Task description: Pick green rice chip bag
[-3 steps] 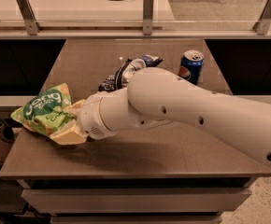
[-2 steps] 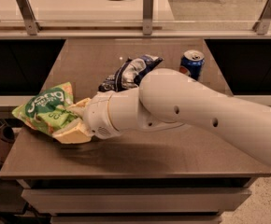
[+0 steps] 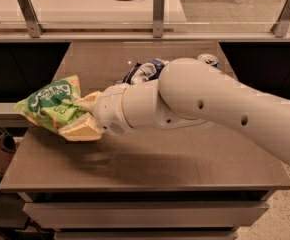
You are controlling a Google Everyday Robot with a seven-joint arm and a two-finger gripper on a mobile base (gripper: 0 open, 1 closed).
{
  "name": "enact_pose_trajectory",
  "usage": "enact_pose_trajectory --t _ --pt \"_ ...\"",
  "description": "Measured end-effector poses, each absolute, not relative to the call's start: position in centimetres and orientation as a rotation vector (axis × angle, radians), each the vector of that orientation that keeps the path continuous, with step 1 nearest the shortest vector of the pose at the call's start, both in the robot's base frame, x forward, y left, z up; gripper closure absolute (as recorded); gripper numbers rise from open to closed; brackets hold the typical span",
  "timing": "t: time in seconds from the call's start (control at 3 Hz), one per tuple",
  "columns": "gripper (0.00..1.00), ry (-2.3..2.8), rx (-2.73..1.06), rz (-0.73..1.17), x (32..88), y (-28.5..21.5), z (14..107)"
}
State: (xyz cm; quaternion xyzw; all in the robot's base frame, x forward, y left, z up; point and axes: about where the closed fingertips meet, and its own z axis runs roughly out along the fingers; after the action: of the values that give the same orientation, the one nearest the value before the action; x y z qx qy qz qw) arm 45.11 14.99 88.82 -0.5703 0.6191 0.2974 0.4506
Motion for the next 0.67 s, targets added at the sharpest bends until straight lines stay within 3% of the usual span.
enact_pose_trajectory --t 0.67 --pt "1.0 1.489 -1.417 0.678 46.1 13.7 93.9"
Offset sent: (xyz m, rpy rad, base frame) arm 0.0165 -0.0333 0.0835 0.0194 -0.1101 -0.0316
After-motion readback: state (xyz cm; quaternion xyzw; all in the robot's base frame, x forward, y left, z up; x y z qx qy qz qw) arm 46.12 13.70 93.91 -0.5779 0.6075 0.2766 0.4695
